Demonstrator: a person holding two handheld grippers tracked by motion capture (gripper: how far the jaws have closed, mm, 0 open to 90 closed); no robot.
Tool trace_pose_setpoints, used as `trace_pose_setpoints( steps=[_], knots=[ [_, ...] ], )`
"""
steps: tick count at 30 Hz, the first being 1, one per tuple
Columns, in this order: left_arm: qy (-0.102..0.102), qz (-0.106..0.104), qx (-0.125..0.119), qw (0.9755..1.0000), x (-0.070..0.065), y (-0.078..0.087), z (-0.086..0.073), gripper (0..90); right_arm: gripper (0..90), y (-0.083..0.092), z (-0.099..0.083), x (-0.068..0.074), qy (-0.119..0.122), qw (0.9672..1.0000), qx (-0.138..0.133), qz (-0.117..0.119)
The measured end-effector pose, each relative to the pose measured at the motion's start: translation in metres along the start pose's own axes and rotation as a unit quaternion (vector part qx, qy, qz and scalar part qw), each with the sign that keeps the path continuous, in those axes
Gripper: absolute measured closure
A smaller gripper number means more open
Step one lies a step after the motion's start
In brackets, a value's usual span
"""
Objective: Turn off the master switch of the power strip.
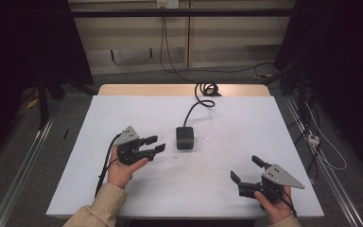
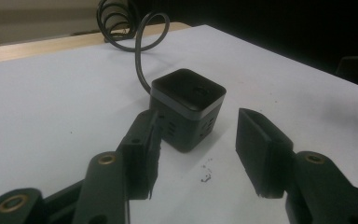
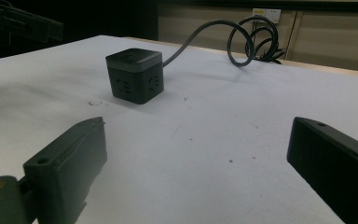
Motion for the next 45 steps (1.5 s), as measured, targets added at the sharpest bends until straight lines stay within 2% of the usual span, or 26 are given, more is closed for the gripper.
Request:
trace_pose_setpoints(
  steps=[3,4,8,13,15,21,38,41,45],
  knots=[
    [0.005,-0.005,0.005,1.0,-0.001,-0.003,0.001,54.8,4.5,0.0,0.0,0.0,0.0,1.0,0.0,0.0],
    [0.002,-0.015,0.009,0.9998,-0.003,-0.005,0.001,55.3,4.5,0.0,0.0,0.0,0.0,1.0,0.0,0.0],
    [-0.009,-0.021,0.019,0.9996,-0.006,-0.012,0.0,56.0,4.5,0.0,0.0,0.0,0.001,1.0,0.0,0.001],
    [0.003,-0.023,0.02,0.9995,-0.007,-0.017,0.003,56.0,4.6,0.001,0.0,0.0,0.001,1.0,0.0,0.001],
    [0.009,-0.03,0.021,0.9993,-0.008,-0.019,0.004,57.8,4.6,0.001,0.0,0.0,0.001,1.0,0.0,0.001],
    [0.007,-0.035,0.026,0.999,-0.008,-0.024,0.005,62.9,4.6,0.0,0.0,0.0,0.002,1.0,-0.001,0.003],
    [0.013,-0.03,0.027,0.9991,-0.003,-0.035,0.01,75.3,4.6,0.001,0.001,0.0,0.002,1.0,-0.001,0.003],
    [0.021,-0.031,0.024,0.999,-0.003,-0.036,0.011,77.7,4.6,0.0,0.001,0.0,0.002,1.0,-0.001,0.003],
    [0.022,-0.029,0.025,0.999,-0.001,-0.038,0.011,79.4,4.6,0.0,0.001,0.0,0.003,1.0,-0.001,0.004]
  ],
)
Point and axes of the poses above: each handheld gripper's, and its own axes: y roughly backward along the jaws, z roughly out of its top, x roughly to its left, the point moved 10 cm from there along -y, roughly forward along the jaws, and after that the axes turned 8 degrees about y, right-handed, at the moved point
